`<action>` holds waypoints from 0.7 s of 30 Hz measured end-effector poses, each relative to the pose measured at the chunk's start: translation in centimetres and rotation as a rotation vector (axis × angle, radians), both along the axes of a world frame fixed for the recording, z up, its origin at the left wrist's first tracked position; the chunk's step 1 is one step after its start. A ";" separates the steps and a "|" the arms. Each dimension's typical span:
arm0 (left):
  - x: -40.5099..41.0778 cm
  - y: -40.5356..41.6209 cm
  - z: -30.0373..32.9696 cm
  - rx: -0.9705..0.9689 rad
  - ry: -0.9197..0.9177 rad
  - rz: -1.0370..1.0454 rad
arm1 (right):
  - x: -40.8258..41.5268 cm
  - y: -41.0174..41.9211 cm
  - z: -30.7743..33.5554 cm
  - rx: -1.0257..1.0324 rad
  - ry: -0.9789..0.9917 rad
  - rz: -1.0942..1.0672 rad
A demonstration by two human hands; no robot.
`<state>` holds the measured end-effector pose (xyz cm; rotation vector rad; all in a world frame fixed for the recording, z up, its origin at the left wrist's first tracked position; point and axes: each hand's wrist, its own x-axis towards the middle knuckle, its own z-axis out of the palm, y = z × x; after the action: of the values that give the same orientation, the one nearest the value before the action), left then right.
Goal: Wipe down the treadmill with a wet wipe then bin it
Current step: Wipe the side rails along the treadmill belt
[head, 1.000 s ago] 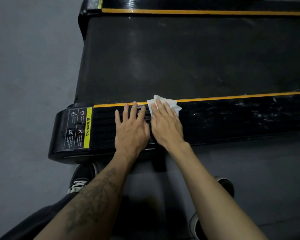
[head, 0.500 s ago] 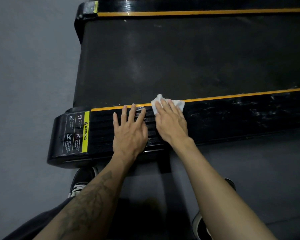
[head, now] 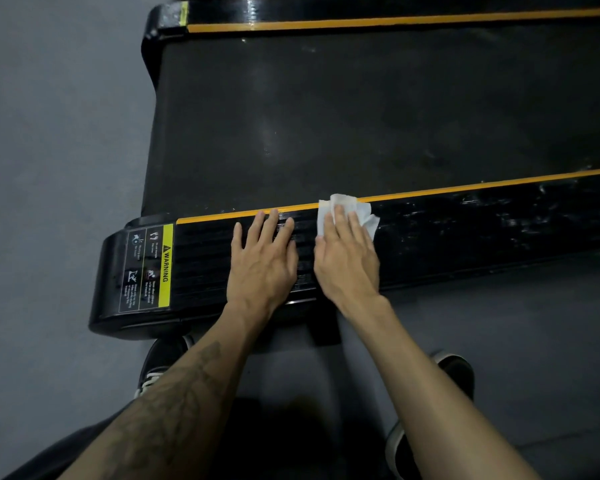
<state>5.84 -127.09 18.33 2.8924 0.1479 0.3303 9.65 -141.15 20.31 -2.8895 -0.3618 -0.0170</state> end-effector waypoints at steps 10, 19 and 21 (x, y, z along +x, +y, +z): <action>0.9 -2.3 0.2 0.008 0.000 0.111 | 0.0 -1.1 -0.3 0.002 -0.005 0.020; 0.8 -2.5 -0.1 0.021 -0.003 0.040 | 0.6 -2.2 0.2 -0.019 0.011 -0.021; 0.9 -2.7 0.0 0.018 -0.015 0.038 | -0.6 -1.2 0.1 -0.011 0.020 -0.050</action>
<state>6.72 -129.78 18.34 2.9073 0.1987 0.3625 9.04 -142.37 20.36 -2.9070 -0.2871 0.0052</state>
